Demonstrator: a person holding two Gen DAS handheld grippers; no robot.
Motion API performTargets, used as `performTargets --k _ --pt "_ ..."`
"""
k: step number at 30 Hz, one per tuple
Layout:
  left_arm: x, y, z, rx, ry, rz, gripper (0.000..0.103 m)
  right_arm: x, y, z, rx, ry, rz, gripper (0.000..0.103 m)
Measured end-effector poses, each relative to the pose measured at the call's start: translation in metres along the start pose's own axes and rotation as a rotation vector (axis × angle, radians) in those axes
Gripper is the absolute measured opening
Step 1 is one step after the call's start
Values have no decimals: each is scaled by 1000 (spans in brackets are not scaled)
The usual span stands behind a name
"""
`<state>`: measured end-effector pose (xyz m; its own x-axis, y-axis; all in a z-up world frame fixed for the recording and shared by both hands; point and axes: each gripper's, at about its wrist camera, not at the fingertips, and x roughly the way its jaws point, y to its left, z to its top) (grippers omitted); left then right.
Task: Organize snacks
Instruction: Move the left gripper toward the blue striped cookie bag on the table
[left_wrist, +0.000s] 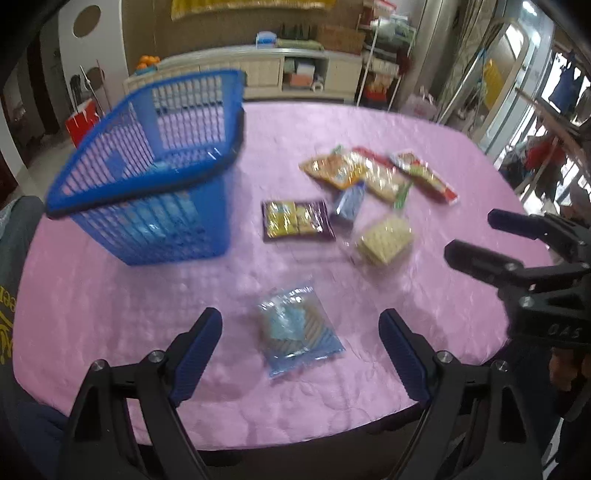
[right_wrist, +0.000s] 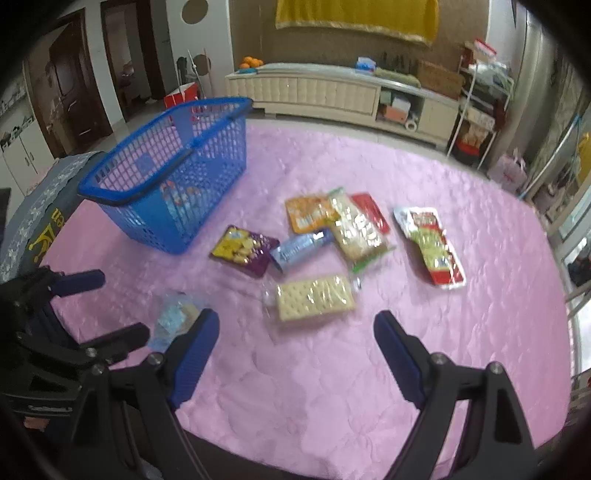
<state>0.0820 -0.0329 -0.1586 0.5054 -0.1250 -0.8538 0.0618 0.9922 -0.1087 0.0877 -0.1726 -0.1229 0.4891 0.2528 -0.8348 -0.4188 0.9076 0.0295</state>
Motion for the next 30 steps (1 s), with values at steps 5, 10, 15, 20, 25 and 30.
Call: performTargets --k 5,10,15,20,25,30 --pt "24 -3 -2 -15 72 -14 85 14 -8 -9 18 36 4 89" --pt "49 2 -2 -50 126 12 85 30 -9 -14 20 72 -5 89" --pt "73 11 -5 -101 169 26 85 42 -9 -19 30 100 5 89" --pt "85 12 -3 -114 182 53 85 45 -9 -22 25 109 2 89" --pt "88 7 -1 -103 188 89 85 46 -13 -21 32 112 4 89" --pt "92 3 0 -103 189 136 78 49 -17 -21 32 121 24 89"
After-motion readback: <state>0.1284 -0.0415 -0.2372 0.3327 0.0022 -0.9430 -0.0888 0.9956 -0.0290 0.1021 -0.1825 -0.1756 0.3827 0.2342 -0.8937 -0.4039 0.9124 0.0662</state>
